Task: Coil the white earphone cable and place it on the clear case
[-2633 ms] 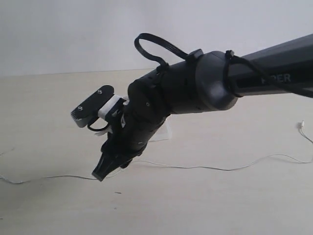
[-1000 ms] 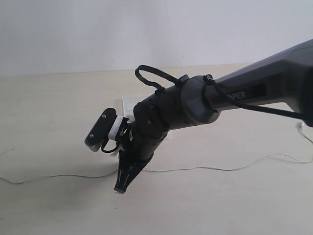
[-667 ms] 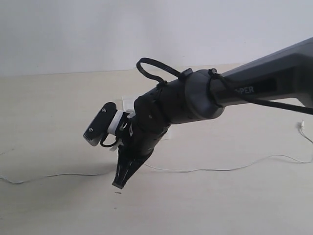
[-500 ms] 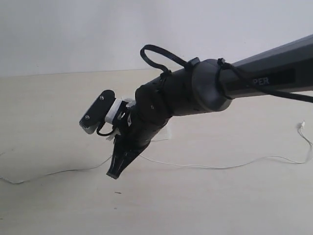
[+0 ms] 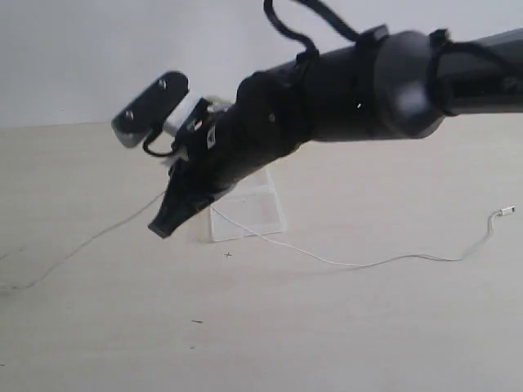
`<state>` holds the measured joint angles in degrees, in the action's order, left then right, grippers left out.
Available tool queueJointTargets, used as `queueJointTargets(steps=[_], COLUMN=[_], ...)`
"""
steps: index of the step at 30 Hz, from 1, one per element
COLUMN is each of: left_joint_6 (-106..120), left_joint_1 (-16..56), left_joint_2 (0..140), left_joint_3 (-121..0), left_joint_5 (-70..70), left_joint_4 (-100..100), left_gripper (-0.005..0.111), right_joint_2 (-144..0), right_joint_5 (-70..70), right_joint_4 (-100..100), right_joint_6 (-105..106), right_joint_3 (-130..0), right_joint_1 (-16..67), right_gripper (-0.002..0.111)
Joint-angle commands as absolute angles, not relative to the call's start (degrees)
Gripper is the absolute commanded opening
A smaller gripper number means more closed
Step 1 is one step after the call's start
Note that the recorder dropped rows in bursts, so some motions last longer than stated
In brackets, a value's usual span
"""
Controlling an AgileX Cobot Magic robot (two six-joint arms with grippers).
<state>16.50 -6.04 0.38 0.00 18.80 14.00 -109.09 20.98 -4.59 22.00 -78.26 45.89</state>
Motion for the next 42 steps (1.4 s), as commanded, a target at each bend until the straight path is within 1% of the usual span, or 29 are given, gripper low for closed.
queueJointTargets(steps=[1, 8, 12, 21, 26, 34, 42], left_joint_6=[16.1, 16.1, 16.1, 16.1, 16.1, 16.1, 16.1], left_joint_1=[-6.2, -6.2, -6.2, -6.2, -6.2, -6.2, -6.2], left_joint_2=[0.0, 0.0, 0.0, 0.0, 0.0, 0.0, 0.0], left_joint_3=[0.0, 0.0, 0.0, 0.0, 0.0, 0.0, 0.0], left_joint_5=[18.6, 18.6, 18.6, 18.6, 18.6, 18.6, 18.6], left_joint_4=[14.1, 14.1, 14.1, 14.1, 14.1, 14.1, 14.1], left_gripper=[0.000, 0.000, 0.000, 0.000, 0.000, 0.000, 0.000], right_joint_2=[-101.3, -91.5, -86.8, -75.1, -71.9, -71.4, -71.3], right_joint_5=[22.8, 23.4, 21.2, 17.9, 15.4, 20.1, 22.8], right_joint_4=[-5.0, -12.5, -17.9, -19.8, -21.2, -22.2, -22.5], right_joint_6=[19.0, 18.9, 18.9, 17.8, 17.8, 17.8, 17.8], right_joint_3=[-81.5, -84.3, -85.1, -85.1, -85.3, -94.1, -96.8], right_joint_1=[46.0, 46.0, 46.0, 46.0, 46.0, 46.0, 46.0], right_gripper=[0.000, 0.000, 0.000, 0.000, 0.000, 0.000, 0.000])
